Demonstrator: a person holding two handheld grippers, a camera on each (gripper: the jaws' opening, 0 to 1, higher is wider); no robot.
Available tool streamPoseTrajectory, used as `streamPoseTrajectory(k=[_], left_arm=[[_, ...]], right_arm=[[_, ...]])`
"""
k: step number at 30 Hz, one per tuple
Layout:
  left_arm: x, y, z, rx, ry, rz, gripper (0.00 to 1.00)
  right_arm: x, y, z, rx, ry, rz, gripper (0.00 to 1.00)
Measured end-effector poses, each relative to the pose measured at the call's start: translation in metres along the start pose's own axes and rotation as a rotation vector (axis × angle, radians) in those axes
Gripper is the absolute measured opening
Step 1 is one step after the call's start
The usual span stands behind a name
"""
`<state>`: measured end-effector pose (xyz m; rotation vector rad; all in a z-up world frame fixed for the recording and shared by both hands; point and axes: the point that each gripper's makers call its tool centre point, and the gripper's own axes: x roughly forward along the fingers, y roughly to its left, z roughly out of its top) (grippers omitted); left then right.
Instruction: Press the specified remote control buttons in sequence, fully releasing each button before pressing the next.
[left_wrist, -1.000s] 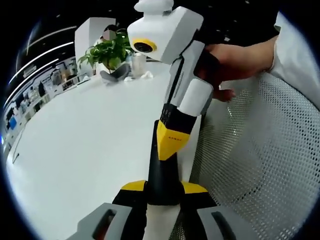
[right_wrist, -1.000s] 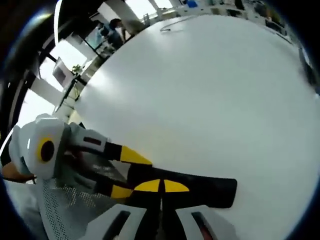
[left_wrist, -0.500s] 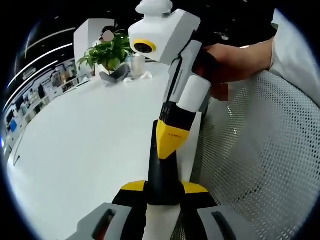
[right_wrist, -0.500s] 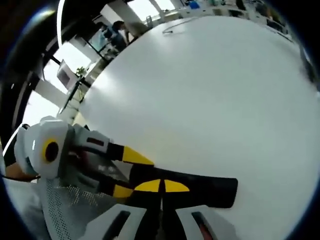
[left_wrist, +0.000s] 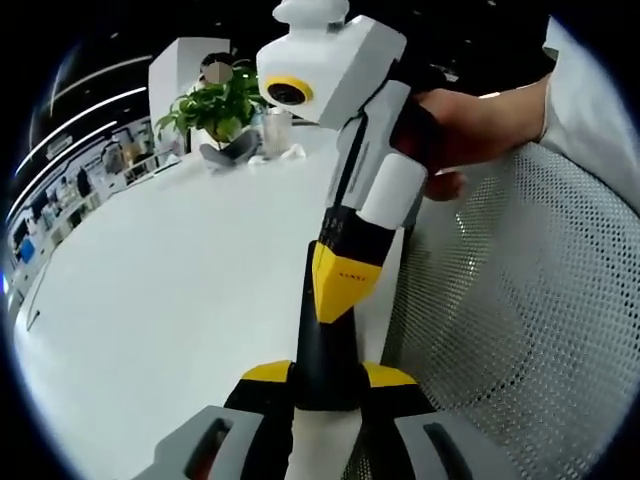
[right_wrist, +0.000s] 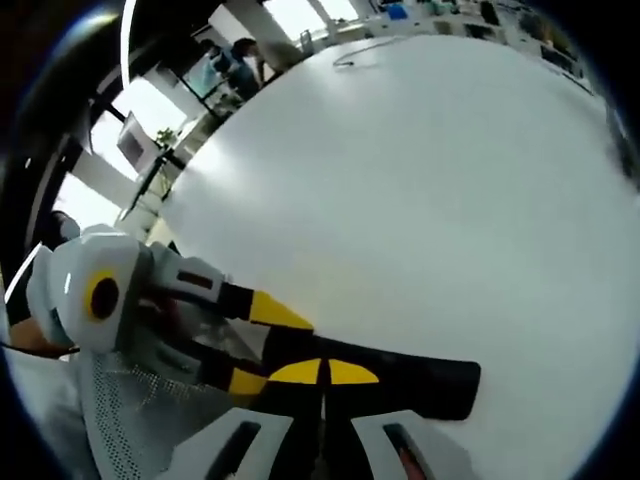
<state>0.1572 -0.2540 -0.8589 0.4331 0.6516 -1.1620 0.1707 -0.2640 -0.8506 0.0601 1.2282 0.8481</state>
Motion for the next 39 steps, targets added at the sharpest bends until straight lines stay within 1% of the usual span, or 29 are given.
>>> streamPoseTrajectory(k=[3, 5, 6, 11, 15, 20, 25, 32, 34, 35, 36, 38, 39], left_arm=[[0.0, 0.0, -0.001, 0.001, 0.0, 0.0, 0.25], [0.0, 0.0, 0.0, 0.0, 0.0, -0.001, 0.25], [0.0, 0.0, 0.0, -0.001, -0.001, -0.001, 0.25], [0.001, 0.0, 0.001, -0.011, -0.003, -0.002, 0.25], [0.001, 0.001, 0.001, 0.0, 0.001, -0.001, 0.25], [0.003, 0.001, 0.002, 0.001, 0.02, 0.01, 0.25], [0.007, 0.003, 0.005, -0.023, 0.046, 0.038, 0.25], [0.007, 0.002, 0.004, -0.014, 0.033, 0.034, 0.24], [0.007, 0.002, 0.004, -0.015, 0.029, 0.033, 0.24], [0.006, 0.002, 0.004, -0.015, 0.027, 0.033, 0.24], [0.006, 0.002, 0.004, -0.015, 0.026, 0.032, 0.25], [0.006, 0.002, 0.004, -0.015, 0.023, 0.032, 0.25], [0.006, 0.002, 0.004, -0.015, 0.021, 0.031, 0.25]], right_arm=[[0.0, 0.001, 0.0, 0.0, -0.002, 0.003, 0.0], [0.001, 0.002, -0.001, -0.037, -0.005, -0.013, 0.0], [0.001, 0.002, -0.001, -0.042, -0.006, -0.017, 0.0], [0.001, -0.002, 0.0, -0.004, -0.01, -0.011, 0.0], [0.0, -0.002, 0.001, 0.019, -0.017, 0.0, 0.0], [0.0, -0.001, 0.001, -0.01, -0.019, -0.017, 0.0], [0.001, -0.002, 0.001, 0.0, -0.027, -0.013, 0.0], [0.0, 0.001, 0.001, -0.045, -0.028, -0.023, 0.0], [0.0, 0.001, 0.002, -0.043, -0.023, -0.032, 0.0], [0.001, 0.002, 0.003, -0.049, -0.027, -0.036, 0.0], [0.001, 0.002, 0.005, -0.076, -0.041, -0.046, 0.0], [-0.002, 0.005, 0.009, -0.099, -0.054, -0.043, 0.0], [-0.005, 0.009, 0.016, -0.107, -0.097, -0.027, 0.0]])
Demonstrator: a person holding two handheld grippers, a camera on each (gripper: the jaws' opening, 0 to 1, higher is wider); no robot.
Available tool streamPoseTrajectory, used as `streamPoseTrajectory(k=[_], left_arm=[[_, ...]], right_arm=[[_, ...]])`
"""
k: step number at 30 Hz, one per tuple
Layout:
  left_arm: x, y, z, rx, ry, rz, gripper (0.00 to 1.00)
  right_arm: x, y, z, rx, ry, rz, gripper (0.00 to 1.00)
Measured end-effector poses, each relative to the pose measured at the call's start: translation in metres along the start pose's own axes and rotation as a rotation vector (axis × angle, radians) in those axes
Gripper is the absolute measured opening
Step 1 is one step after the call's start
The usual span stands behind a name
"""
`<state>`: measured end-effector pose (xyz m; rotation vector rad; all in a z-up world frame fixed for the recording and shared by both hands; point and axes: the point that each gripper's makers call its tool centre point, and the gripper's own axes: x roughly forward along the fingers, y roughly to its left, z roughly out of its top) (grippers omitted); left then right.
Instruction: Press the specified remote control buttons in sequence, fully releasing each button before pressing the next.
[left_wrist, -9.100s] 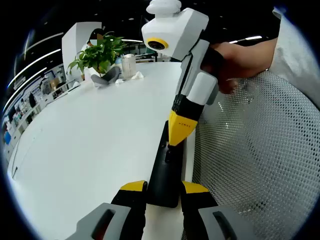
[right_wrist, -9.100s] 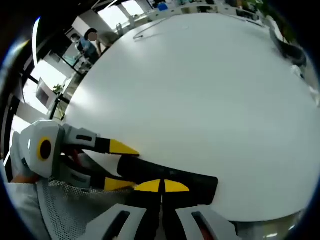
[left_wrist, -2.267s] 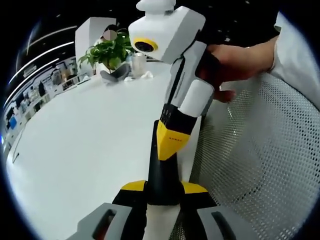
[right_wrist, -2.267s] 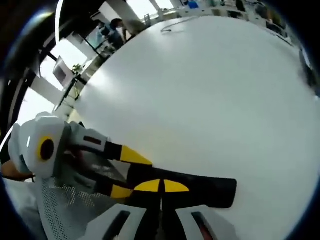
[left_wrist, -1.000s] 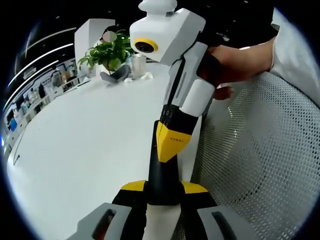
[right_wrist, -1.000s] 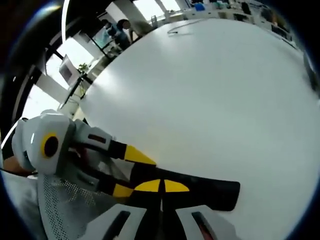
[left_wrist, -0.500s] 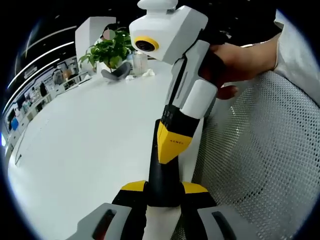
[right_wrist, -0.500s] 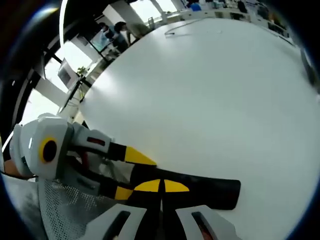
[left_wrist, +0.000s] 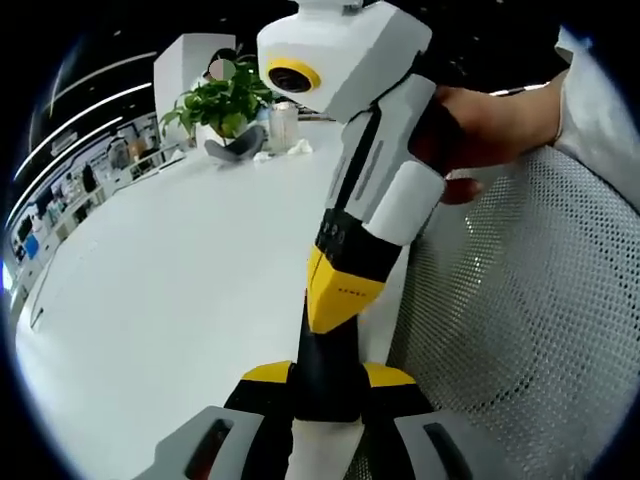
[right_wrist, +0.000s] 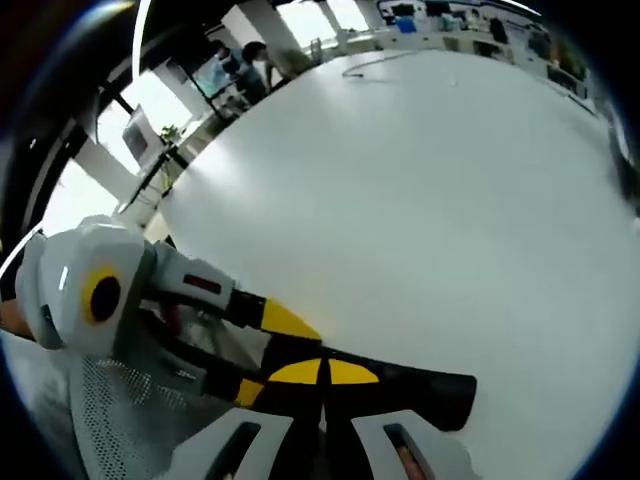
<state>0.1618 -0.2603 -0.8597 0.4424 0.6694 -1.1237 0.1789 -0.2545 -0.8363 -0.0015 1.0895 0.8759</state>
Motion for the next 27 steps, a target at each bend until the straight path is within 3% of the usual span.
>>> streamPoseTrajectory(k=[4, 8, 13, 19, 23, 27], left_arm=[[-0.001, 0.0, 0.0, 0.0, -0.004, -0.001, 0.25], [-0.001, 0.0, 0.0, 0.0, -0.008, -0.001, 0.25], [-0.001, 0.0, 0.0, -0.002, -0.011, -0.003, 0.25], [-0.001, -0.001, -0.001, -0.003, -0.012, -0.002, 0.25], [-0.001, 0.0, -0.001, -0.003, -0.014, -0.003, 0.25], [-0.002, -0.001, -0.001, -0.001, -0.011, -0.003, 0.25]], right_arm=[[-0.024, 0.004, 0.028, 0.036, -0.171, 0.03, 0.0], [-0.055, -0.002, 0.049, 0.059, -0.325, -0.002, 0.0], [-0.097, -0.008, 0.06, 0.006, -0.461, -0.126, 0.0], [-0.132, -0.011, 0.065, 0.01, -0.574, -0.177, 0.0], [-0.158, -0.011, 0.065, 0.038, -0.691, -0.177, 0.13], [-0.183, -0.022, 0.063, 0.019, -0.788, -0.293, 0.3]])
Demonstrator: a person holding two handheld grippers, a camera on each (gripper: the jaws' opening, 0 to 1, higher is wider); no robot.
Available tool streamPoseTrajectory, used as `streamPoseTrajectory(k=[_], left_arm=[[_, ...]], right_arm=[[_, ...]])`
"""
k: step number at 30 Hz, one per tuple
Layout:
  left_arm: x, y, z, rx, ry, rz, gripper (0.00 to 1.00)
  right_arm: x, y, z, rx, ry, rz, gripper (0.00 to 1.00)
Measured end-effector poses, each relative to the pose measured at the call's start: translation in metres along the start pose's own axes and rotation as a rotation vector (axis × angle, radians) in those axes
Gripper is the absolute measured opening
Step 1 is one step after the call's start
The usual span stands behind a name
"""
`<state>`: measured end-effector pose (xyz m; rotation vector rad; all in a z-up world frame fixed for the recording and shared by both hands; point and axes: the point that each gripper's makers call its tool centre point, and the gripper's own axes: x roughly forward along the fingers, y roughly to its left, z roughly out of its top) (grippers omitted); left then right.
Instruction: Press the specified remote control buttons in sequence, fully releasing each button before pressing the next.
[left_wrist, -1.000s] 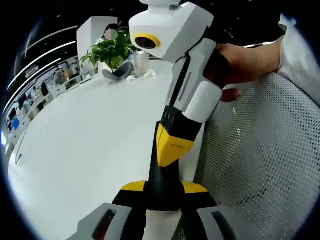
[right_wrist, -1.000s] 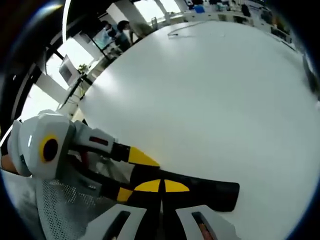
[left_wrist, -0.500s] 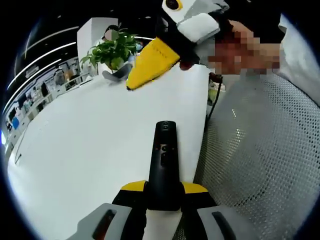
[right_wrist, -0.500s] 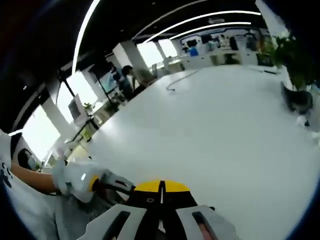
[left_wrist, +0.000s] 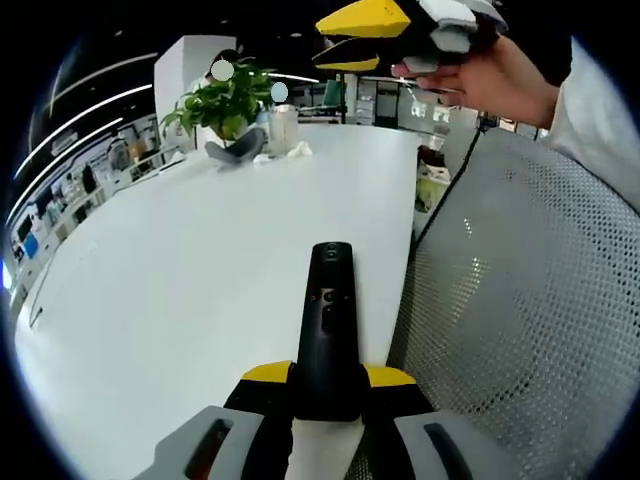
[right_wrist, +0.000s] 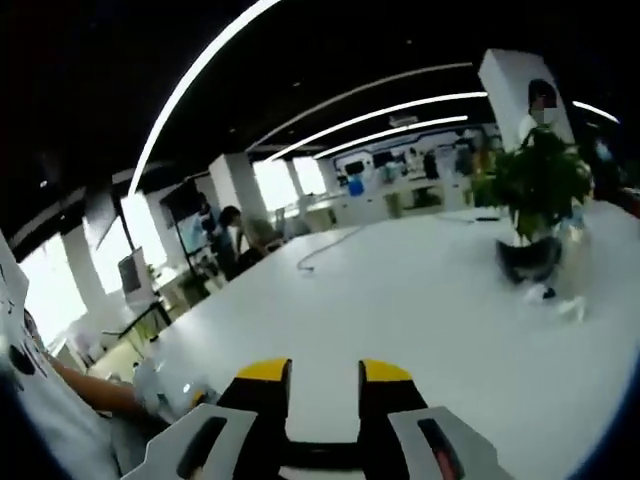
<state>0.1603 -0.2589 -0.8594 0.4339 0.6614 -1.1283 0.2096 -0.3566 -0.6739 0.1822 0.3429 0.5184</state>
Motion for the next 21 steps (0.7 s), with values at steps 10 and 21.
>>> streamPoseTrajectory(k=[10, 21], left_arm=[[0.001, 0.0, 0.001, -0.002, 0.008, 0.004, 0.25], [0.001, -0.001, 0.001, 0.005, 0.022, -0.008, 0.25]], right_arm=[[-0.001, -0.029, -0.001, -0.089, -0.037, -0.146, 0.69], [0.011, -0.04, -0.005, -0.092, -0.067, -0.197, 0.78]])
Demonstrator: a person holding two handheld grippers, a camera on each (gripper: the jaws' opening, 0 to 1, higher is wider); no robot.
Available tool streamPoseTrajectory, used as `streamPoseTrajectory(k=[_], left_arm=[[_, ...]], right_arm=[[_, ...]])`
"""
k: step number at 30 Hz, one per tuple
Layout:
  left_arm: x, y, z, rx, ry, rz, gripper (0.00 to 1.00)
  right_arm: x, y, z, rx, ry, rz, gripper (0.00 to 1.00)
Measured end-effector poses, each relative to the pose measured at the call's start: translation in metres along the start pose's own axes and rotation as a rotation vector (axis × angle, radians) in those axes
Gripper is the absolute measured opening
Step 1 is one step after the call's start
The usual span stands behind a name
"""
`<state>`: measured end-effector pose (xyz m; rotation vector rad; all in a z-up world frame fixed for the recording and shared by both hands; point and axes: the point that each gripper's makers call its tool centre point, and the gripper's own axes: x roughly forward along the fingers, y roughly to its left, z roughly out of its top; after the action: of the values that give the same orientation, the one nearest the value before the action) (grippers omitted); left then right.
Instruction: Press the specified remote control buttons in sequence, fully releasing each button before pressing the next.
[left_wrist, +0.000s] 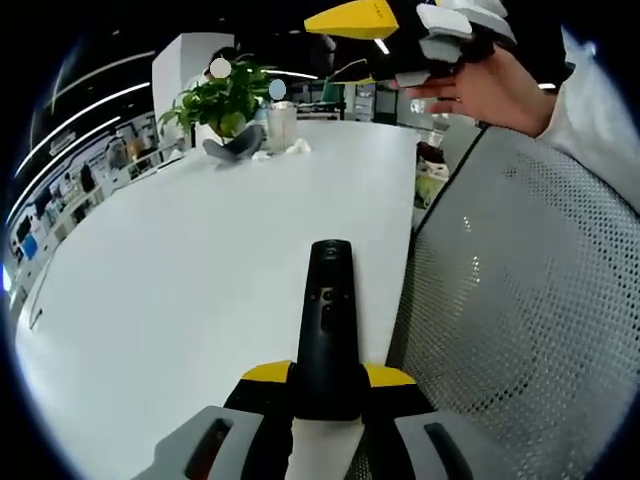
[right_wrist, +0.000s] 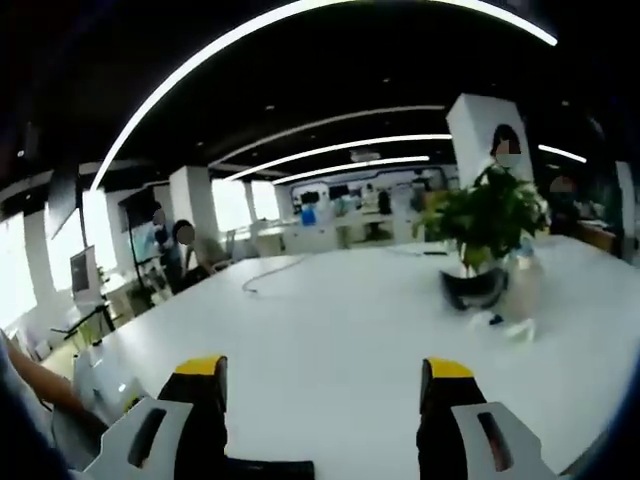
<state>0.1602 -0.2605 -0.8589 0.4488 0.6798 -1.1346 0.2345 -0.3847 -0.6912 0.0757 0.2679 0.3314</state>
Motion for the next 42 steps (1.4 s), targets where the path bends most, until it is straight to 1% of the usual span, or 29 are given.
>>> streamPoseTrajectory(k=[1, 2, 3, 4, 5, 7, 9, 10, 11, 12, 14, 16, 18, 21, 24, 30, 32, 34, 37, 42], left_arm=[[0.0, 0.0, 0.0, 0.005, 0.002, -0.004, 0.25], [0.0, 0.0, 0.0, 0.017, 0.005, -0.014, 0.25], [-0.001, 0.0, 0.0, 0.03, 0.014, -0.029, 0.25], [-0.002, 0.0, -0.001, 0.036, 0.028, -0.033, 0.25], [-0.002, 0.001, -0.002, 0.036, 0.044, -0.036, 0.25], [-0.002, 0.004, -0.004, 0.064, 0.073, -0.055, 0.24], [-0.003, 0.005, -0.005, 0.074, 0.096, -0.071, 0.24], [-0.003, 0.008, -0.006, 0.095, 0.117, -0.081, 0.24], [-0.002, 0.009, -0.005, 0.095, 0.119, -0.081, 0.24], [-0.004, 0.012, -0.006, 0.099, 0.144, -0.091, 0.24], [-0.004, 0.014, -0.007, 0.12, 0.16, -0.102, 0.23], [-0.003, 0.015, -0.006, 0.13, 0.167, -0.111, 0.23], [-0.004, 0.019, -0.007, 0.145, 0.178, -0.126, 0.23], [-0.003, 0.026, -0.007, 0.168, 0.195, -0.144, 0.23], [-0.003, 0.038, -0.006, 0.174, 0.215, -0.14, 0.23], [-0.003, 0.051, -0.005, 0.217, 0.236, -0.15, 0.23], [-0.002, 0.057, -0.004, 0.221, 0.243, -0.15, 0.23], [-0.001, 0.066, -0.004, 0.224, 0.249, -0.137, 0.23], [-0.001, 0.077, -0.003, 0.236, 0.255, -0.125, 0.23], [0.001, 0.09, -0.001, 0.229, 0.272, -0.142, 0.23]], right_arm=[[0.0, -0.002, 0.0, -0.014, -0.004, -0.011, 0.79], [-0.001, 0.0, 0.002, -0.014, -0.008, -0.007, 0.8], [-0.002, 0.004, 0.009, -0.009, -0.053, 0.015, 0.81], [-0.003, 0.005, 0.014, -0.021, -0.089, 0.015, 0.82], [-0.005, 0.005, 0.016, -0.04, -0.102, 0.006, 0.82], [-0.003, 0.004, 0.015, -0.037, -0.09, 0.004, 0.83], [-0.001, 0.002, 0.011, -0.03, -0.069, 0.002, 0.84], [0.001, 0.001, 0.007, -0.025, -0.048, 0.002, 0.83], [0.001, 0.001, 0.007, -0.026, -0.047, 0.001, 0.83], [0.0, 0.001, 0.006, -0.03, -0.047, 0.0, 0.83], [0.002, 0.002, 0.004, -0.042, -0.04, -0.002, 0.83], [0.003, 0.003, 0.002, -0.044, -0.023, 0.005, 0.82], [0.004, 0.005, -0.001, -0.045, -0.009, 0.012, 0.79], [0.004, 0.003, -0.002, -0.048, -0.004, 0.005, 0.8], [0.004, 0.001, -0.001, -0.042, -0.006, -0.004, 0.79], [0.003, -0.004, -0.002, -0.033, -0.004, -0.024, 0.76], [0.004, -0.003, -0.004, -0.036, 0.009, -0.021, 0.77], [0.005, -0.001, -0.004, -0.051, 0.006, -0.017, 0.76], [0.003, -0.004, -0.003, -0.037, -0.001, -0.025, 0.76], [0.004, -0.007, -0.004, -0.02, 0.01, -0.034, 0.74]])
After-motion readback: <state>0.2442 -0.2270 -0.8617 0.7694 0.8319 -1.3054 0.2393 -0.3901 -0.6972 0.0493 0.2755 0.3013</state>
